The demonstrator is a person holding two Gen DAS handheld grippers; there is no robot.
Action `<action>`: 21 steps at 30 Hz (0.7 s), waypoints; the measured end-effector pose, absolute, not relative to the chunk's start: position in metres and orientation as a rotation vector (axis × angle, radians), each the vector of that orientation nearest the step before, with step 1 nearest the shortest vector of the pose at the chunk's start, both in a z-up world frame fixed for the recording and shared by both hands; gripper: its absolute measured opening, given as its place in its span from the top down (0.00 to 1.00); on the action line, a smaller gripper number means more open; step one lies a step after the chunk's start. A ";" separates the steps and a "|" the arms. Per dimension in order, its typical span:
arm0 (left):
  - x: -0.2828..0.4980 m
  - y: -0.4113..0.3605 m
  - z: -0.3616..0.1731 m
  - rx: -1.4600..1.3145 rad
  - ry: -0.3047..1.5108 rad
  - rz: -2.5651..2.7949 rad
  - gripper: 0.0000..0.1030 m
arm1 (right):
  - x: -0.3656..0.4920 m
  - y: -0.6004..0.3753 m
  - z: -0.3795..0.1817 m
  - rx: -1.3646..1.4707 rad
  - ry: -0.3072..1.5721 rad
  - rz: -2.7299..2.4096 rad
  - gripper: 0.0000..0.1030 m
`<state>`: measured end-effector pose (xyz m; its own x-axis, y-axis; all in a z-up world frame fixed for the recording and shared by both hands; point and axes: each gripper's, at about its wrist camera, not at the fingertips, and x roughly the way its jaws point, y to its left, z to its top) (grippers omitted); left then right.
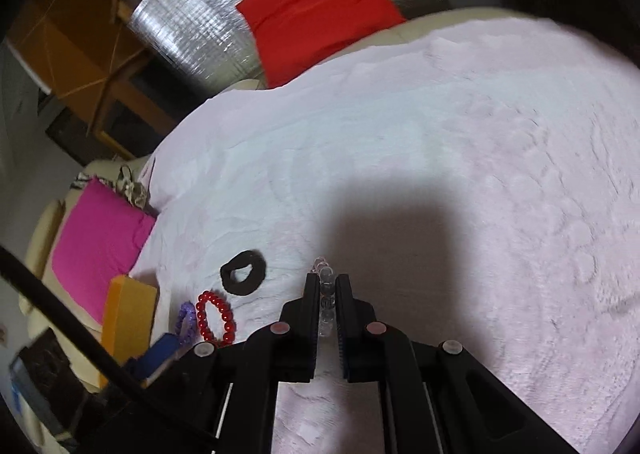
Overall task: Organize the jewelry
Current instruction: 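Grasp the clear pink-bead bracelet with the right tool, then grasp the red bead bracelet with the left tool while the right tool lifts the clear bracelet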
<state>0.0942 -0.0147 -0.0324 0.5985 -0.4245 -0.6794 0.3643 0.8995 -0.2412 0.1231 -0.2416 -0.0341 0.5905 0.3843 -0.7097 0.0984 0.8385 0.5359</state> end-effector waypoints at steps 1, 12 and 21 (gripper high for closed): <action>0.095 -0.018 -0.034 -0.075 0.808 -0.461 0.39 | 0.123 -0.243 -0.034 0.570 0.940 0.179 0.92; 0.110 -0.045 -0.053 -0.046 0.877 -0.537 0.85 | 0.119 -0.256 -0.042 0.594 0.969 0.160 0.92; 0.094 -0.036 -0.045 -0.046 0.909 -0.592 0.89 | 0.121 -0.258 -0.046 0.605 0.998 0.150 0.91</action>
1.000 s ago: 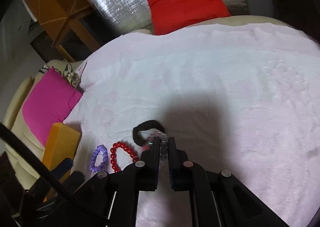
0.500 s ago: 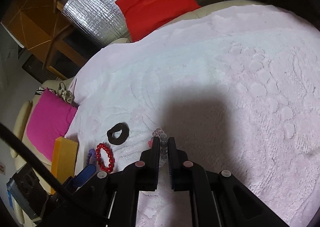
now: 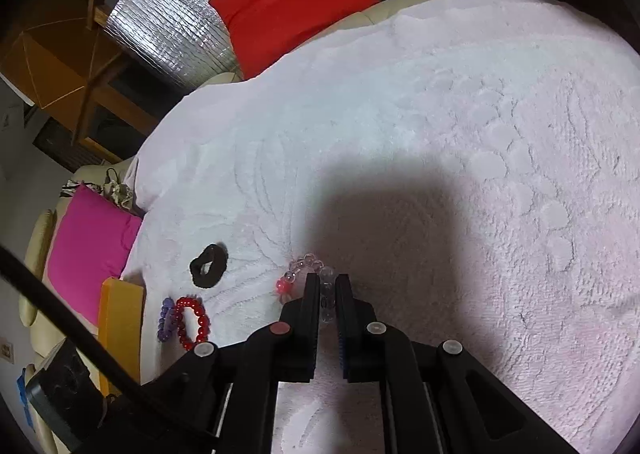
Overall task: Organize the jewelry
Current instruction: 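Grasp the red bead bracelet with the left tool while the right tool lifts the clear bracelet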
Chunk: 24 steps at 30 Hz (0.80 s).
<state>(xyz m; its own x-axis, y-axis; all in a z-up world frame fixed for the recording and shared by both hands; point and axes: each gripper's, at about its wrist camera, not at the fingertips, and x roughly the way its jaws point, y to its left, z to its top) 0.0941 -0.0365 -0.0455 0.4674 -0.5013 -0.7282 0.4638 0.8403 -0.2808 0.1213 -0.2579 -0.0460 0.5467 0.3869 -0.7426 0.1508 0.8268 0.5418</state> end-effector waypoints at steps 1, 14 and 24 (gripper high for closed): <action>0.092 -0.032 -0.040 -0.035 0.873 -0.574 0.89 | 0.122 -0.257 -0.046 0.608 0.999 0.152 0.90; 0.133 -0.022 -0.050 -0.038 0.810 -0.465 0.41 | 0.122 -0.257 -0.054 0.637 1.024 0.157 0.89; 0.121 -0.044 -0.054 0.096 0.838 -0.558 0.50 | 0.121 -0.260 -0.053 0.617 1.022 0.174 0.90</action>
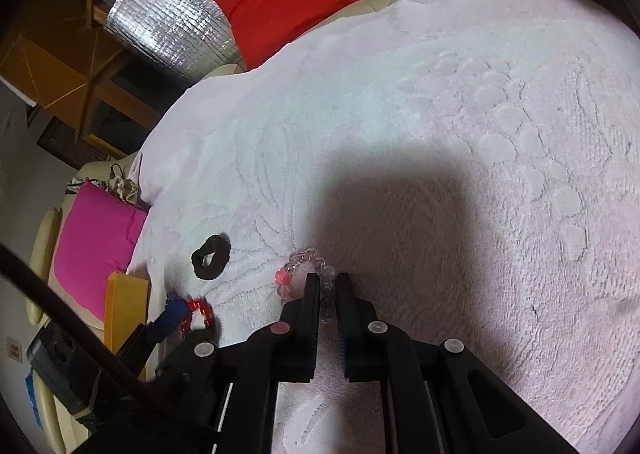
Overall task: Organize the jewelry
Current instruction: 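Grasp the red bead bracelet with the left tool while the right tool lifts the clear bracelet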
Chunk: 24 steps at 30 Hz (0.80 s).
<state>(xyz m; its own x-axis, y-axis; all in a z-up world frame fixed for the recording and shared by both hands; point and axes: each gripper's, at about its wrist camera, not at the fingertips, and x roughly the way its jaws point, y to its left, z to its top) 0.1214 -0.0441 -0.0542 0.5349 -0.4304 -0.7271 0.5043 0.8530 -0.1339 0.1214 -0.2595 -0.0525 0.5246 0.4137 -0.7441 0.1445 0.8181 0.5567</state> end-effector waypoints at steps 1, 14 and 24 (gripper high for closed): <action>0.120 -0.047 -0.058 0.101 0.871 -0.592 0.71 | 0.121 -0.260 -0.052 0.621 1.018 0.172 0.90; 0.103 -0.047 -0.058 0.155 0.874 -0.620 0.67 | 0.125 -0.254 -0.052 0.627 1.020 0.164 0.88; 0.089 -0.042 -0.026 0.080 0.762 -0.569 0.91 | 0.119 -0.248 -0.028 0.565 0.906 0.198 0.92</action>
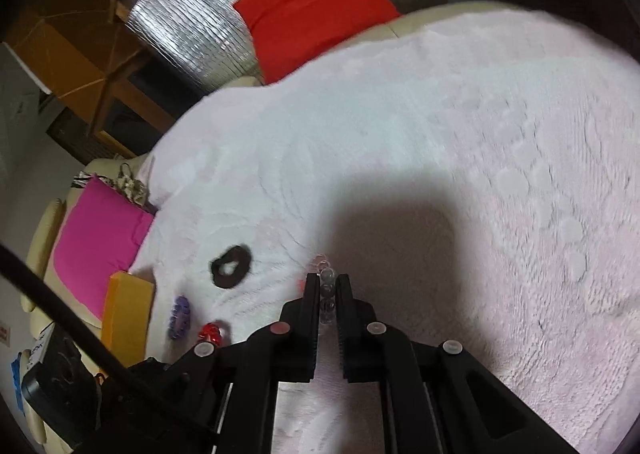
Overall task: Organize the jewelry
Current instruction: 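Grasp the red bead bracelet with the left tool while the right tool lifts the clear bracelet, then carry red and clear bracelets into the orange box and open both tools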
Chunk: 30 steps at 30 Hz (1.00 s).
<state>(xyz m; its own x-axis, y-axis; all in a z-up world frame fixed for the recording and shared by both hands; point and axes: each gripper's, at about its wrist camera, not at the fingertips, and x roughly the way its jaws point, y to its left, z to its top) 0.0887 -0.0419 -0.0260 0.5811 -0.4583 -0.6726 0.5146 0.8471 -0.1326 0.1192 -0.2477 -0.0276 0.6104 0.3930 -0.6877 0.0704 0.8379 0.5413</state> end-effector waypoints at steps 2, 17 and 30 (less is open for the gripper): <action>0.084 -0.034 -0.013 0.045 0.723 -0.566 0.91 | 0.116 -0.248 -0.020 0.566 0.879 0.212 0.92; 0.013 0.057 0.074 -0.107 0.444 -0.522 0.91 | 0.096 -0.194 0.030 0.552 0.770 0.356 0.92; -0.042 0.171 0.102 -0.127 0.347 -0.242 0.91 | 0.056 -0.043 0.081 0.449 0.726 0.660 0.91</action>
<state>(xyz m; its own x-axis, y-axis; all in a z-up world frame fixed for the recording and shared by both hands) -0.0418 0.1706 0.1017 0.9120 -0.2561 -0.3204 0.2129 0.9632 -0.1640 0.0558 -0.0433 0.0815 0.5639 0.6870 -0.4584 -0.3914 0.7111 0.5841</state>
